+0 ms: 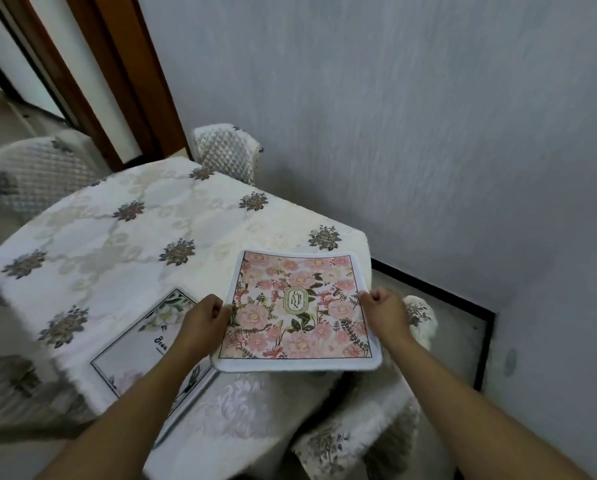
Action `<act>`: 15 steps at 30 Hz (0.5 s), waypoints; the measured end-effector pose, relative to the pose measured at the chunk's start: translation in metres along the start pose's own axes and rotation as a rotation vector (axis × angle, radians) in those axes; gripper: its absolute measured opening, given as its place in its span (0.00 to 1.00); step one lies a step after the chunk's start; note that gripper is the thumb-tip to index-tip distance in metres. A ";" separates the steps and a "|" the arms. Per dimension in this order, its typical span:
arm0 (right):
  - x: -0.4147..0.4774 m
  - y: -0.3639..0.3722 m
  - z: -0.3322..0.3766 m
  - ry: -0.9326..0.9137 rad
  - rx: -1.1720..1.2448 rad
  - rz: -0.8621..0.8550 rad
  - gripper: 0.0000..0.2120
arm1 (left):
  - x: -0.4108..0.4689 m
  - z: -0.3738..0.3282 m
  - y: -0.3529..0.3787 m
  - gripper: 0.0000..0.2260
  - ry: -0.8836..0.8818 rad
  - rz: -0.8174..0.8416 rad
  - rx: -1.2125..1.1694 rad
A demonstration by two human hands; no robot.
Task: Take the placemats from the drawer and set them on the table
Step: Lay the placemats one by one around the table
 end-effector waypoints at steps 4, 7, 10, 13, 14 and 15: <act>0.026 -0.008 0.003 -0.037 -0.015 0.058 0.17 | -0.013 -0.016 0.006 0.12 -0.021 -0.056 -0.005; 0.041 -0.002 0.012 -0.057 -0.013 0.100 0.17 | -0.008 -0.020 0.005 0.12 -0.036 -0.086 0.016; 0.056 0.001 0.023 -0.084 -0.046 0.114 0.17 | 0.002 -0.021 0.008 0.12 -0.047 -0.098 0.013; 0.079 -0.007 0.031 -0.101 -0.092 0.094 0.17 | 0.020 -0.023 0.019 0.12 -0.050 -0.095 0.012; 0.088 -0.012 0.032 -0.103 -0.088 0.083 0.17 | 0.027 -0.025 0.025 0.12 -0.053 -0.091 0.015; 0.097 -0.017 0.034 -0.103 -0.086 0.078 0.17 | 0.034 -0.029 0.031 0.12 -0.055 -0.089 0.019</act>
Point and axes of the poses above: each hand's wrist, its own x-axis towards the middle knuckle, its own y-axis out of the palm, z = x × y, the point moved 9 cm from there along x, towards the middle knuckle, and after that the axes turned 14 degrees about -x, right-handed, at the moved point
